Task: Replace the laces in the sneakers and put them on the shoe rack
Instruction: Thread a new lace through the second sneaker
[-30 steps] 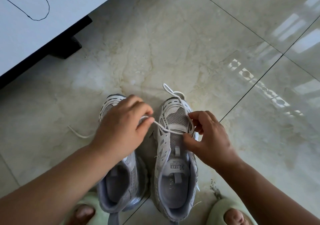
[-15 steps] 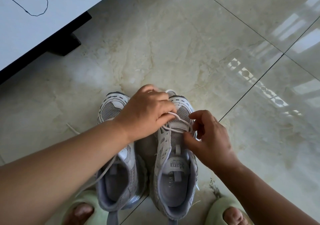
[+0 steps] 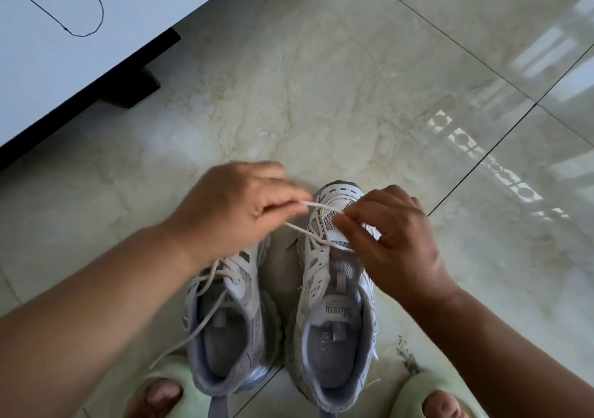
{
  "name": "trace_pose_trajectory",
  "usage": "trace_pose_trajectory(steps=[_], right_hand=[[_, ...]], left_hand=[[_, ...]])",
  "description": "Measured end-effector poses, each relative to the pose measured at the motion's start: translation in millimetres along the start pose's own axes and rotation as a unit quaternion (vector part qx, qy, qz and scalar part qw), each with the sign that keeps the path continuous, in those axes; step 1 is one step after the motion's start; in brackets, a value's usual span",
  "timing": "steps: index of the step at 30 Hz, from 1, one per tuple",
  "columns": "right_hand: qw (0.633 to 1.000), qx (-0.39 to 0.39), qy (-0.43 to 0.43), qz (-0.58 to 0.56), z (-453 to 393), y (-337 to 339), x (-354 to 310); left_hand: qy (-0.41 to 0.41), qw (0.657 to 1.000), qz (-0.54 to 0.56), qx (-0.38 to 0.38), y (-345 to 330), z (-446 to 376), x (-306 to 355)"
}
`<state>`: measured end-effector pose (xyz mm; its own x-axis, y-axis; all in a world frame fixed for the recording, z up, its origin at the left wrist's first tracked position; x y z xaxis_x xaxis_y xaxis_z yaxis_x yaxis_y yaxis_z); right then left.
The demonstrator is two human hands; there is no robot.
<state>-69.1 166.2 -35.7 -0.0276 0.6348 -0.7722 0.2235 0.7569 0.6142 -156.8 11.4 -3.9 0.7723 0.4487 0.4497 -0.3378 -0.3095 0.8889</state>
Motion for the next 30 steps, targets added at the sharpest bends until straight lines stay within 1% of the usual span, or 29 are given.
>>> trace_pose_trajectory(steps=[3, 5, 6, 8, 10, 13, 15, 17, 20, 23, 24, 26, 28, 30], right_hand=[[0.999, 0.029, -0.031, 0.021, -3.2, 8.4, 8.7], [0.996, 0.022, -0.059, 0.055, -4.1, 7.1, 11.5], [0.995, 0.011, -0.072, 0.075, -5.1, 4.8, 10.2], [0.991, -0.027, -0.093, 0.093, -5.8, -2.5, 4.2], [0.995, -0.046, -0.066, 0.066, -9.0, -8.4, -7.0], [0.999, -0.033, 0.012, 0.021, -15.8, -12.8, -24.0], [0.999, -0.021, 0.044, 0.018, -17.2, -11.7, -24.6], [0.998, -0.01, 0.051, 0.034, -19.5, -9.0, -20.2], [0.996, 0.008, 0.02, 0.09, -23.3, -2.3, -8.1], [0.986, 0.03, -0.062, 0.154, -25.5, 6.7, 12.1], [0.982, 0.033, -0.075, 0.172, -24.6, 9.0, 15.1], [0.983, 0.017, -0.051, 0.177, -23.3, 5.5, 8.3], [0.99, -0.013, 0.015, 0.141, -23.3, -6.7, -11.0], [0.992, -0.028, 0.057, 0.111, -21.5, -19.6, -27.0]], left_hand=[[0.05, 0.997, -0.02, 0.047, 25.5, 5.0, -26.5], [0.076, 0.994, -0.011, 0.078, 33.6, 6.3, -34.2], [0.077, 0.994, -0.007, 0.08, 33.1, 5.6, -33.2], [0.069, 0.996, -0.001, 0.057, 23.4, 2.5, -25.1], [0.059, 0.998, 0.002, 0.032, 10.9, -1.4, -13.5], [0.054, 0.998, 0.001, 0.025, -2.1, -5.5, -0.3], [0.072, 0.997, 0.009, 0.032, -5.4, -5.1, -0.2], [0.084, 0.996, 0.009, 0.032, -6.1, -2.1, -3.4], [0.093, 0.995, -0.007, 0.03, -4.0, 7.1, -13.2], [0.137, 0.99, -0.017, 0.031, -0.7, 20.3, -29.0], [0.149, 0.988, -0.015, 0.029, -1.2, 23.6, -31.3], [0.153, 0.988, -0.001, 0.026, -4.1, 25.3, -27.4], [0.135, 0.99, 0.014, 0.023, -9.1, 20.1, -16.0], [0.113, 0.993, 0.025, 0.017, -15.2, 13.8, -5.3]])
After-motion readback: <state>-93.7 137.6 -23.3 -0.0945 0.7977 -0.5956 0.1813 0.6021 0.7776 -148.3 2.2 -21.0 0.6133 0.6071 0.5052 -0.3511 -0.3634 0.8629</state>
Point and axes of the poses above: each hand's wrist, its own z-axis away from the middle knuckle, its own y-axis out of the back of the hand, x = y × z, the point moved 4 cm from there along -z, towards the middle knuckle, and after that the axes turned 8 degrees about -z, right-handed, at the moved point
